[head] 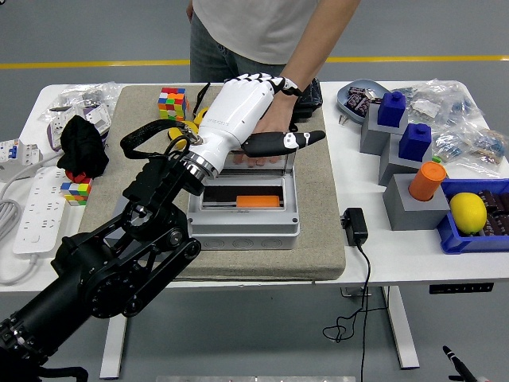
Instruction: Fetch the battery,place it into the box,close the lid of the box
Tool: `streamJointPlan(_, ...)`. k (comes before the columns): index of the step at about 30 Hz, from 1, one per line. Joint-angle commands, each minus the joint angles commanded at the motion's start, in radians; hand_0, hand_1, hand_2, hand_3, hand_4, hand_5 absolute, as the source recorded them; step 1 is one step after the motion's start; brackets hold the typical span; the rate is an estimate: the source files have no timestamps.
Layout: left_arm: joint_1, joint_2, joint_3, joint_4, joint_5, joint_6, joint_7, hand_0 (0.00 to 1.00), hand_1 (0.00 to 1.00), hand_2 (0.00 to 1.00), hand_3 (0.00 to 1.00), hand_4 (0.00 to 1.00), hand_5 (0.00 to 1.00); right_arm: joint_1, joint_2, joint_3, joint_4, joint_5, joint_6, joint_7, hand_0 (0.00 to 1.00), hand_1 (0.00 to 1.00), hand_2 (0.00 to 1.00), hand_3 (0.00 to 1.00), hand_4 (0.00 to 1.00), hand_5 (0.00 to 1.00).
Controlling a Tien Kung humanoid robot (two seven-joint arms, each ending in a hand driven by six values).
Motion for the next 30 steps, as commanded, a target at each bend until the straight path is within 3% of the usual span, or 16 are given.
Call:
streamJointPlan(5,0.009,0.012,-0.006,-0.057,0.000,-0.200,0.184,0.903,0.918,0.838,0.833,0.998,0.998,0.001,-0.001,-0.001,0.000,0.002,0.000,0.000,0.972,0.817,0.756,0.790,0.998,0.998)
streamJointPlan(6,0.013,0.020,-0.003,-0.073,0.000,-0.236,0.210,0.752,0.835,0.787,0.777,0.998,0.998,0.001,0.000,-0.002,0.000,0.003,0.000,0.001,0.973,0.818,0.755,0.790,0.998,0.998)
streamJointPlan(8,0.020,0.031,0.004,-0.098,0.000,-0.287,0.238,0.752,0.835,0.787,0.777,0.998,0.998,0.002,-0.001,-0.003,0.000,0.006,0.000,0.001,0.973,0.818,0.755,0.790,0.998,0.998)
streamJointPlan(11,0.034,0.046,0.015,-0.133,0.000,-0.309,0.252,0.752,0.835,0.787,0.777,0.998,0.998,0.002,-0.001,0.000,0.000,0.004,-0.001,0.001,0.973,0.818,0.755,0.790,0.998,0.998)
streamJointPlan(12,0.037,0.048,0.016,-0.140,0.000,-0.311,0.254,0.332,0.544,0.572,0.571,0.998,0.998,0.001,-0.001,0.000,0.000,0.004,-0.001,0.000,0.971,0.817,0.755,0.789,0.998,0.998)
streamJointPlan(17,0.058,0.059,0.022,-0.180,-0.023,-0.343,0.277,0.332,0.544,0.572,0.571,0.998,0.998,0.000,-0.001,0.000,0.000,0.004,-0.001,0.000,0.971,0.817,0.755,0.789,0.998,0.998)
streamJointPlan(18,0.062,0.060,0.023,-0.187,-0.032,-0.360,0.288,0.230,0.397,0.489,0.490,0.998,0.998,0.000,-0.001,0.000,0.000,0.005,-0.002,0.000,0.974,0.817,0.755,0.790,0.998,0.998)
streamJointPlan(24,0.083,0.072,0.037,-0.207,-0.104,-0.460,0.360,0.213,0.364,0.477,0.475,0.998,0.998,0.000,-0.001,-0.004,0.000,0.009,-0.002,0.001,0.972,0.817,0.755,0.790,0.998,0.998)
streamJointPlan(29,0.104,0.083,0.044,-0.235,-0.160,-0.496,0.384,0.213,0.364,0.477,0.475,0.998,0.998,-0.002,-0.002,-0.001,0.000,0.006,-0.004,0.001,0.972,0.817,0.755,0.790,0.998,0.998)
streamJointPlan(30,0.108,0.085,0.045,-0.239,-0.168,-0.499,0.386,0.176,0.264,0.360,0.410,0.998,0.998,-0.002,-0.002,-0.001,0.000,0.006,-0.004,0.001,0.972,0.818,0.755,0.790,0.998,0.998)
